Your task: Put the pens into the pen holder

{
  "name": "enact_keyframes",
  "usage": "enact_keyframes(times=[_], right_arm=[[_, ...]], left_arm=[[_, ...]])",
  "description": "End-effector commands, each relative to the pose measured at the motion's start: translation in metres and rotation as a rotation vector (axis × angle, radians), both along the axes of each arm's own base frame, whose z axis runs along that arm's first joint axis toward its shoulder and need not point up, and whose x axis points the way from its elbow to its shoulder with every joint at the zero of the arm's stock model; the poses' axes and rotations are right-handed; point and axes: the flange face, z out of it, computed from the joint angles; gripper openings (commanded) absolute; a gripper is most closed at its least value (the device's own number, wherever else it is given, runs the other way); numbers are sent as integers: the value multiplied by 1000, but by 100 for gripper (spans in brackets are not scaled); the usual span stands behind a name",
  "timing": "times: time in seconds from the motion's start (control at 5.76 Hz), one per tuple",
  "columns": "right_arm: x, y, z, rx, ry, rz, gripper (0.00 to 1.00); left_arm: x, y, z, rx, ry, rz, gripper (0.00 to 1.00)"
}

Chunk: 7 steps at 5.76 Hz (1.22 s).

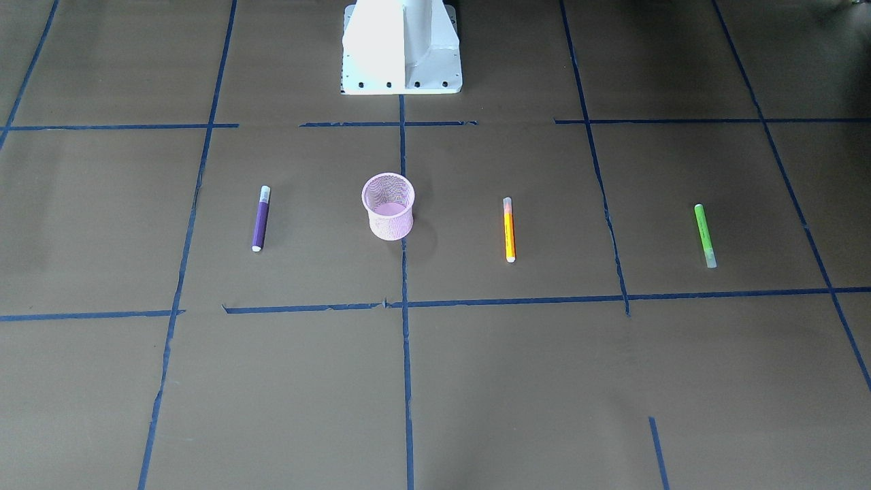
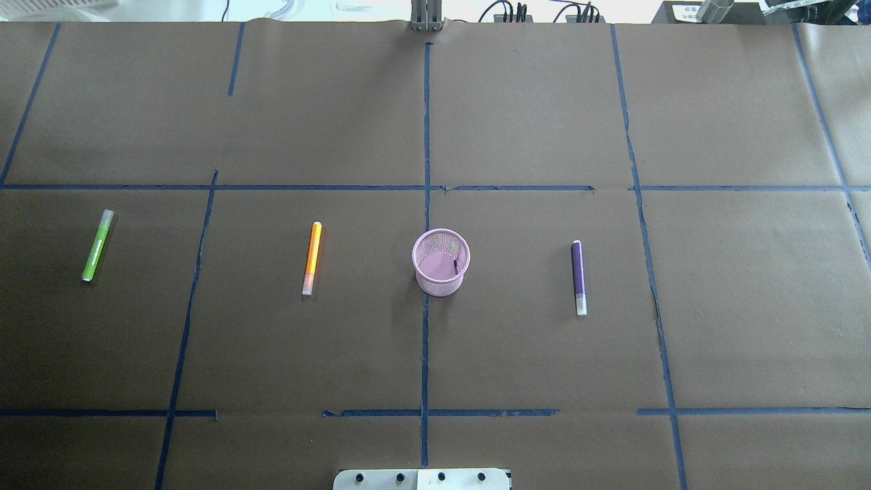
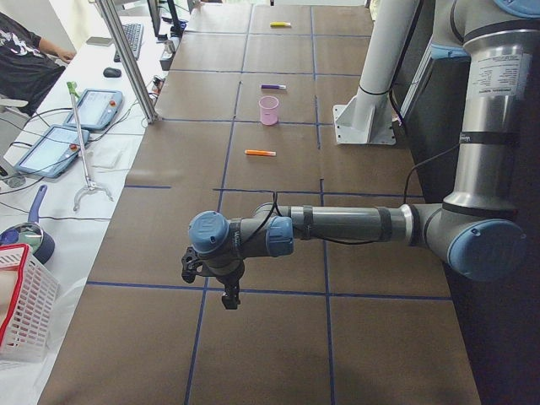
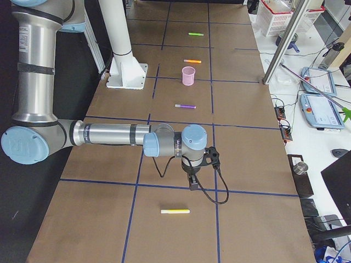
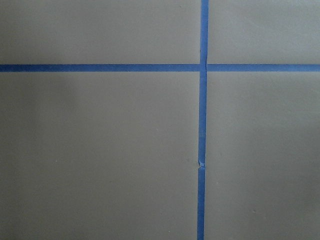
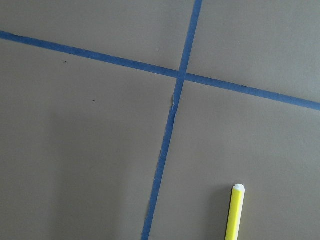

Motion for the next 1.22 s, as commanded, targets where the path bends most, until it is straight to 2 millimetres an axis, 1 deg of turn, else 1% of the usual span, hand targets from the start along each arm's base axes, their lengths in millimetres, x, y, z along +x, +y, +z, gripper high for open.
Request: enact_keyframes(times=[0.0,0.17,0.35,0.69,0.87,1.04], right_arm=[[0,0,0,-5,0,5,100],[-1,1,2,-18,-2,12,100],[-1,7,8,-30,-1,12,100],[-1,6,8,-37,-1,19,100],[-1,6,7,-34,-3,17,100],[-1,6,7,-35,-6,18,100]], left_arm=[[0,1,-1,3,-1,1,100],[0,0,-2,6,-1,1,100],[0,-1,-2,5,-6,1,100],[1,-6,-10,18,-3,0,100],[2,-29,-35,32,-5,-26,100],[37,-61,-72,26,-5,-37,100]])
